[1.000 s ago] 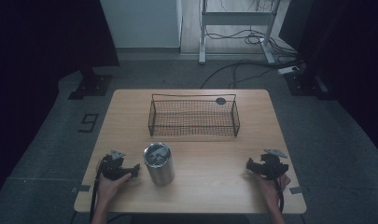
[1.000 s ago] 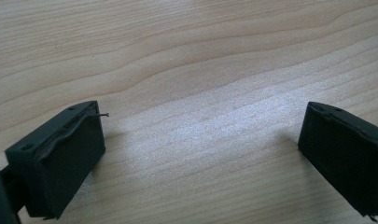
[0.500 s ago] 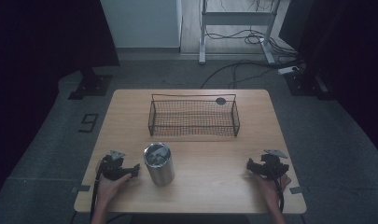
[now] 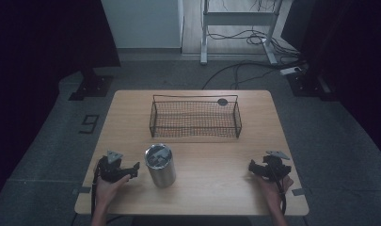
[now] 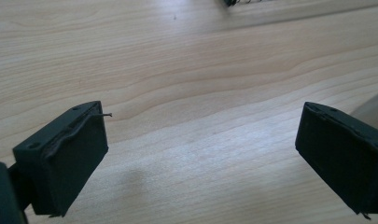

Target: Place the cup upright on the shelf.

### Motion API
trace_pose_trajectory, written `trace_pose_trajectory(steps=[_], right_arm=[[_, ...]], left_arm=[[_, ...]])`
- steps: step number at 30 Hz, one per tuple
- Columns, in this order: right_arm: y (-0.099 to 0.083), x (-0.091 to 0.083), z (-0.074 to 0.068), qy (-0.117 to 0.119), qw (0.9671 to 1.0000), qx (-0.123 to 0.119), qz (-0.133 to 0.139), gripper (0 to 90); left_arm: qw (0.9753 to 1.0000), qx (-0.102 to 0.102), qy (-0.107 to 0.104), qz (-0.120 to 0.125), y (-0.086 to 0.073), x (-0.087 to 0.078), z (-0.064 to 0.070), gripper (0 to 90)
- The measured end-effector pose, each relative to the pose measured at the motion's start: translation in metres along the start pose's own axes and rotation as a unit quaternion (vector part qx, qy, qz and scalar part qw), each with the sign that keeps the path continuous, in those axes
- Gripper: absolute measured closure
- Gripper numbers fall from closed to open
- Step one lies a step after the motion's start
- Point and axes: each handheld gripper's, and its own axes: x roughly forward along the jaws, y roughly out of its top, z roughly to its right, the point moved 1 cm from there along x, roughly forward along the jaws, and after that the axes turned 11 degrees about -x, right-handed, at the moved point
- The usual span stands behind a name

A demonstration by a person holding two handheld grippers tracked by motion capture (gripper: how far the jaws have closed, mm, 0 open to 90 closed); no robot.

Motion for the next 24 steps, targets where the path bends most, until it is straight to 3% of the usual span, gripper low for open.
trace_pose_trajectory(steps=[11, 19, 24], right_arm=[[-0.001, 0.000, 0.001, 0.000, 1.0000, 0.000, 0.000, 0.0], [-0.001, 0.000, 0.001, 0.000, 1.0000, 0.000, 0.000, 0.0], [-0.001, 0.000, 0.001, 0.000, 1.0000, 0.000, 0.000, 0.0]], left_arm=[[0.9978, 0.019, -0.055, 0.030, 0.009, -0.032, 0.017, 0.9], [0.9969, 0.023, -0.070, 0.030, 0.003, -0.039, 0.023, 0.4], [0.9950, 0.031, -0.089, 0.034, 0.000, -0.048, 0.034, 0.2]])
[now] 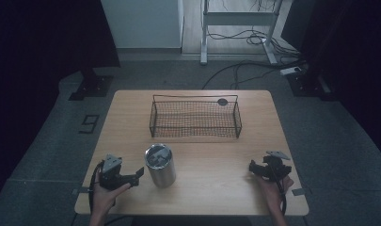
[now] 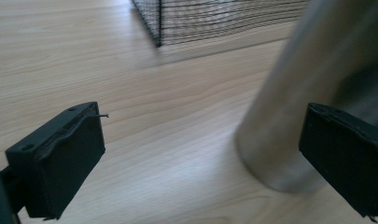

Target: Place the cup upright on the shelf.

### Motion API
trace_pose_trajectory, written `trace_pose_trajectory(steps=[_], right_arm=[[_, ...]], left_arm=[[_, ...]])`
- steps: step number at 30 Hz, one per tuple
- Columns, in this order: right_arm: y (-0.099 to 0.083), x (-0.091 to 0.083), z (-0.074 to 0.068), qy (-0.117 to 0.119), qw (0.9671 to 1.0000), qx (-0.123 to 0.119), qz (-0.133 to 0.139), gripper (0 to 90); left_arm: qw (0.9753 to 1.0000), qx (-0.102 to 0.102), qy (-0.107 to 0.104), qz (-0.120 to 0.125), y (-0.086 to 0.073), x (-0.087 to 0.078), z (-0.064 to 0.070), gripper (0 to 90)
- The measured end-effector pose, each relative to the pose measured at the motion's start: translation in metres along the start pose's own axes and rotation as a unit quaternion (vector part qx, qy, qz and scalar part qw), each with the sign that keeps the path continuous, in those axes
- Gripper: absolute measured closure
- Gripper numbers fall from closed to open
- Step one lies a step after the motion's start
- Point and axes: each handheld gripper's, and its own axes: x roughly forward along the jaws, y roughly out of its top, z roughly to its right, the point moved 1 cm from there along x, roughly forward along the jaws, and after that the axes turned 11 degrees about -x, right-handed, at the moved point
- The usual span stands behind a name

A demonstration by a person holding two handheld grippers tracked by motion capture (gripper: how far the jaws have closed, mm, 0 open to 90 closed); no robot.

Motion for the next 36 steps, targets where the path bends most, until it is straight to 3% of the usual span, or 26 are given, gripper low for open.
trace_pose_trajectory(steps=[15, 20, 36], right_arm=[[-0.001, -0.001, 0.001, -0.002, 1.0000, 0.002, -0.002, 0.0], [-0.001, -0.001, 0.001, -0.002, 1.0000, 0.003, -0.002, 0.0], [-0.001, -0.001, 0.001, -0.002, 1.0000, 0.003, -0.002, 0.0]], left_arm=[[0.9986, 0.033, -0.042, -0.001, 0.001, -0.011, 0.027, 0.0], [0.9959, 0.037, -0.082, 0.004, 0.003, -0.015, 0.037, 0.0], [0.9941, 0.060, -0.089, -0.011, -0.001, 0.004, 0.060, 0.0]])
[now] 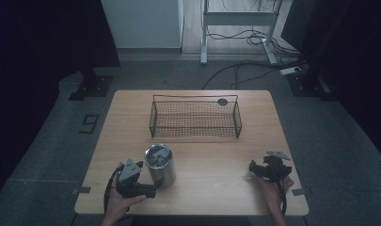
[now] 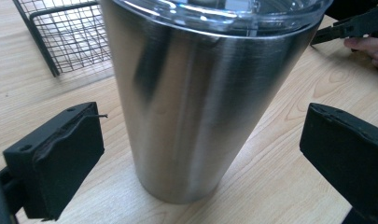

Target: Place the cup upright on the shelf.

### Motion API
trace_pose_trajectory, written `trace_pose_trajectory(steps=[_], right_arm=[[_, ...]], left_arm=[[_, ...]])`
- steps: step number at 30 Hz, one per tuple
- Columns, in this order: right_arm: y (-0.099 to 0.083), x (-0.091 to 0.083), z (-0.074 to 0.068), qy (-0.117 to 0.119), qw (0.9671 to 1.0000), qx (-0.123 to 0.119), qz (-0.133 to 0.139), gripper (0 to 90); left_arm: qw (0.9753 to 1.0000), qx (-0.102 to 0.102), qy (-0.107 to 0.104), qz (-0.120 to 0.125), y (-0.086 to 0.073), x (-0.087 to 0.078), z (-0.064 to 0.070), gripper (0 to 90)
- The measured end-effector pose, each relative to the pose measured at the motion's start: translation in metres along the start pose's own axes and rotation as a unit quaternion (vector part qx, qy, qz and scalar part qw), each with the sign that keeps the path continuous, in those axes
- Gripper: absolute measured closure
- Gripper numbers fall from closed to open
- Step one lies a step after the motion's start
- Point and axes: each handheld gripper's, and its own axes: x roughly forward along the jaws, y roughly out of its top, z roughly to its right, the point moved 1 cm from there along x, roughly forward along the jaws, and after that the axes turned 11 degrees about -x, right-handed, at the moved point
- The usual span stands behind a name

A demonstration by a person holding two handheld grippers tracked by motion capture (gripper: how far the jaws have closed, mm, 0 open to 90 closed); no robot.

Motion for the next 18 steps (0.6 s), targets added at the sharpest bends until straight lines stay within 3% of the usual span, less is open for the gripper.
trace_pose_trajectory(steps=[8, 18], right_arm=[[0.000, 0.000, 0.000, 0.000, 1.0000, 0.000, 0.000, 0.0], [0.000, 0.000, 0.000, 0.000, 1.0000, 0.000, 0.000, 0.0]], left_arm=[[0.9999, 0.003, 0.011, -0.007, 0.003, 0.012, 0.001, 0.0], [1.0000, 0.000, 0.006, 0.001, 0.013, 0.019, -0.001, 0.0]])
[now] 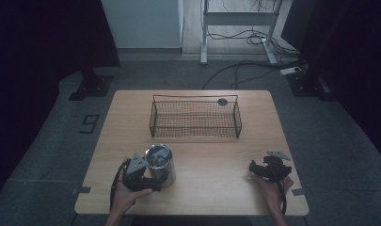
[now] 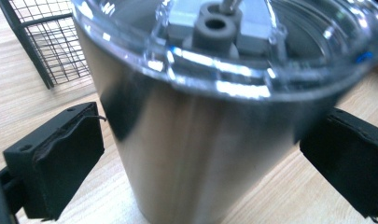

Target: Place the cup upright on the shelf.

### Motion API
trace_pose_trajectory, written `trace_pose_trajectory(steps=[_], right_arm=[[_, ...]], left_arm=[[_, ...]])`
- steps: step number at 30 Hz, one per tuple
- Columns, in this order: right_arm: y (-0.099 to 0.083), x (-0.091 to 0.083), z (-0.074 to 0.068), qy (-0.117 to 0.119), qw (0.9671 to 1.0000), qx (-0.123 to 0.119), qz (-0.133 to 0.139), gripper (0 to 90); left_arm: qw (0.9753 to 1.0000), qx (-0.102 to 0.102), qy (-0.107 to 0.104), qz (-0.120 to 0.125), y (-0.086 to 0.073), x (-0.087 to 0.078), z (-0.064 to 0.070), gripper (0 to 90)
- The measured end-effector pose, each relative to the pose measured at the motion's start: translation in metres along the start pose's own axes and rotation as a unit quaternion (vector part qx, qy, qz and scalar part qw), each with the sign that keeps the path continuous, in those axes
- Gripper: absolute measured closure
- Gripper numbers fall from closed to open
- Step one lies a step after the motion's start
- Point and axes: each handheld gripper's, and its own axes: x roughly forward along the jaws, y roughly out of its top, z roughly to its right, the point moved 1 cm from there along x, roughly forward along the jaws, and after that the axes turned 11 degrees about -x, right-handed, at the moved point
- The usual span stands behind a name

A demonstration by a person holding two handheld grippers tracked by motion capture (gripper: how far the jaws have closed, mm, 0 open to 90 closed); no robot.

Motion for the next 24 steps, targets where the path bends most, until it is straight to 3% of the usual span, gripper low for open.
trace_pose_trajectory(steps=[5, 12, 18, 24], right_arm=[[0.000, 0.000, 0.000, 0.000, 1.0000, 0.000, 0.000, 0.0], [0.000, 0.000, 0.000, 0.000, 1.0000, 0.000, 0.000, 0.0], [0.000, 0.000, 0.000, 0.000, 1.0000, 0.001, 0.000, 0.0], [0.000, 0.000, 0.000, 0.000, 1.0000, 0.001, 0.000, 0.0]], left_arm=[[1.0000, -0.006, -0.004, -0.001, 0.005, 0.008, 0.001, 0.0], [0.9997, -0.015, 0.014, 0.015, 0.013, 0.025, 0.006, 0.0], [0.9993, -0.011, 0.027, 0.024, 0.011, 0.032, 0.007, 0.0], [0.9989, 0.007, 0.041, 0.021, 0.012, 0.031, 0.009, 3.5]])
